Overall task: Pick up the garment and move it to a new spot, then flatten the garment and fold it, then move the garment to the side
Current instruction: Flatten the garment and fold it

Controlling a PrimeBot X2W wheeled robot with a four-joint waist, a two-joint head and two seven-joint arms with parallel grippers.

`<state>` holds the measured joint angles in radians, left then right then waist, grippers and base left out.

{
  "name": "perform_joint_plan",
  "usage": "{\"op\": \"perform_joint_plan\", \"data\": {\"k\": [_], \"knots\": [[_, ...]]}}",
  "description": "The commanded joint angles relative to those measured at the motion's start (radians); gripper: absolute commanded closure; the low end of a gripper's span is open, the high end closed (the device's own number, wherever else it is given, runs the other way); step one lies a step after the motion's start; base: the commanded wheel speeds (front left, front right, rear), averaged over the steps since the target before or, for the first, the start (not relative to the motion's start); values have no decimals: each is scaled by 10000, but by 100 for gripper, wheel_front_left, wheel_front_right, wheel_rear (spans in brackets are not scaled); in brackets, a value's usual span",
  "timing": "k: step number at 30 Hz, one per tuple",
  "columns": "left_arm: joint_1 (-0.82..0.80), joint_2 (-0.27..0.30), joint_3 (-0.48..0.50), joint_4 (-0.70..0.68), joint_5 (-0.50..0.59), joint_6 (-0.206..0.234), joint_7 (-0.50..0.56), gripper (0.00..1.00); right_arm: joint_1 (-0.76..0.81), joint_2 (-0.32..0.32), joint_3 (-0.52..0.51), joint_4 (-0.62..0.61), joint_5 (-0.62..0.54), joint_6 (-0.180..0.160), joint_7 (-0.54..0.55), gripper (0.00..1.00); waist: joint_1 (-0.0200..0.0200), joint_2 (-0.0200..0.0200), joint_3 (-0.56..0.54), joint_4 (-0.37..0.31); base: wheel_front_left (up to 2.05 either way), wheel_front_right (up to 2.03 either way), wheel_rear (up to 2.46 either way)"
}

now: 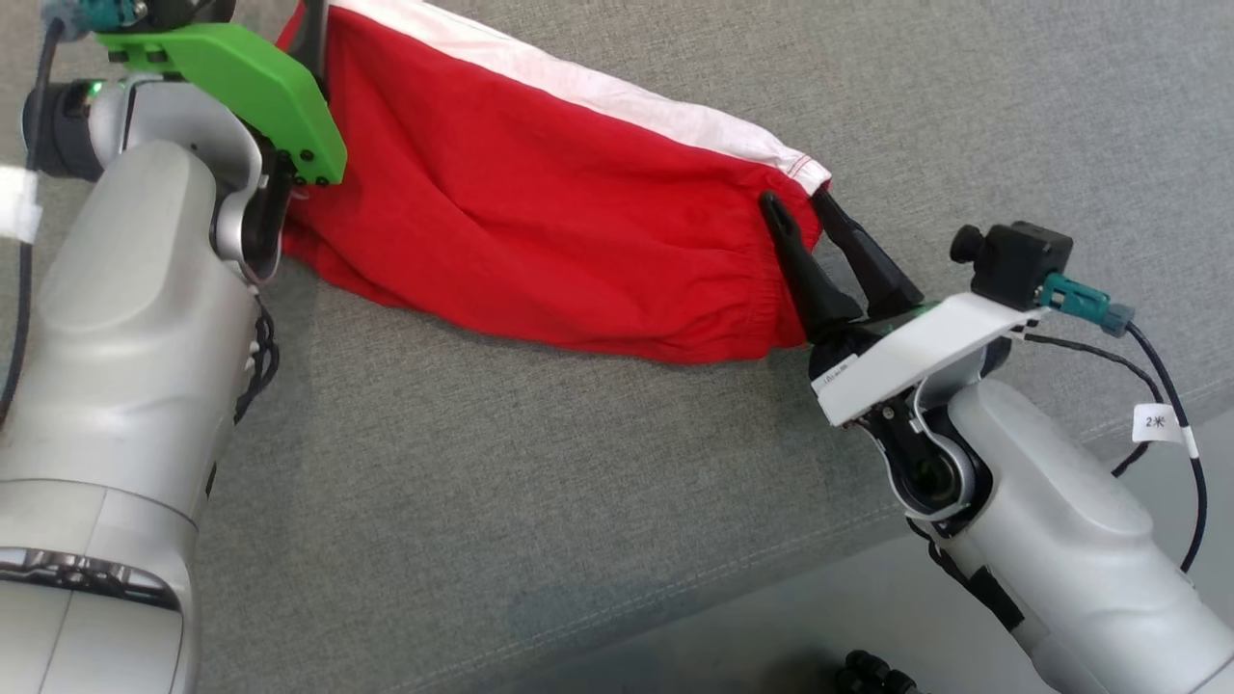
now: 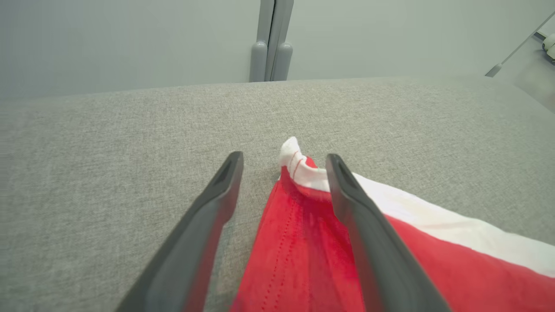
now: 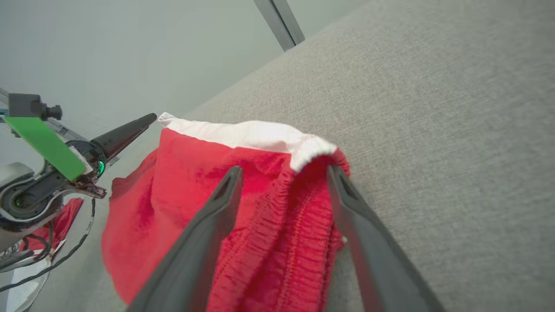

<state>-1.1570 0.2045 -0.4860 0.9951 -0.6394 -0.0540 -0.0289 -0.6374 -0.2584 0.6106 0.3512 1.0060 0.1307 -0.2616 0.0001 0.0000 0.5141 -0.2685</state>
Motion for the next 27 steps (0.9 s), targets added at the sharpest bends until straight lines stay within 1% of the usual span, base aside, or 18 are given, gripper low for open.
{"op": "perform_joint_plan", "data": {"k": [1,4,7,10,12,19,24,27], "knots": [[320,18,-27,-53,67,-34,-249,0,265,-21,-161,-101,-219,0,-33,0,-1,0,-116,106,0,0,0],[838,108,32,-304,43,33,-1040,0,853,-19,-586,-323,-837,0,-34,0,-1,0,-298,244,0,0,0],[1463,241,64,-787,135,200,-1689,0,1400,17,-1132,-596,-1487,2,-34,0,-1,0,-479,420,0,0,0],[2210,408,110,-1563,265,523,-2057,0,1968,133,-1739,-823,-2229,0,-34,0,-1,0,-654,624,0,0,0],[2742,574,200,-2295,363,853,-2204,0,2245,234,-2221,-1007,-2814,0,-35,0,-1,0,-755,758,0,0,0],[5257,1190,635,-5314,696,2193,-2343,0,3124,693,-3329,-1433,-4505,0,-35,0,-1,0,-1310,1086,0,0,0],[7207,1630,783,-7080,922,3019,-2359,0,3607,970,-3770,-1567,-5478,0,-35,0,-1,0,-1842,1174,0,0,0],[8177,1825,757,-7883,1009,3418,-2298,0,3937,1028,-4028,-1640,-5979,0,-35,0,-1,0,-2155,1242,0,0,0]]}}
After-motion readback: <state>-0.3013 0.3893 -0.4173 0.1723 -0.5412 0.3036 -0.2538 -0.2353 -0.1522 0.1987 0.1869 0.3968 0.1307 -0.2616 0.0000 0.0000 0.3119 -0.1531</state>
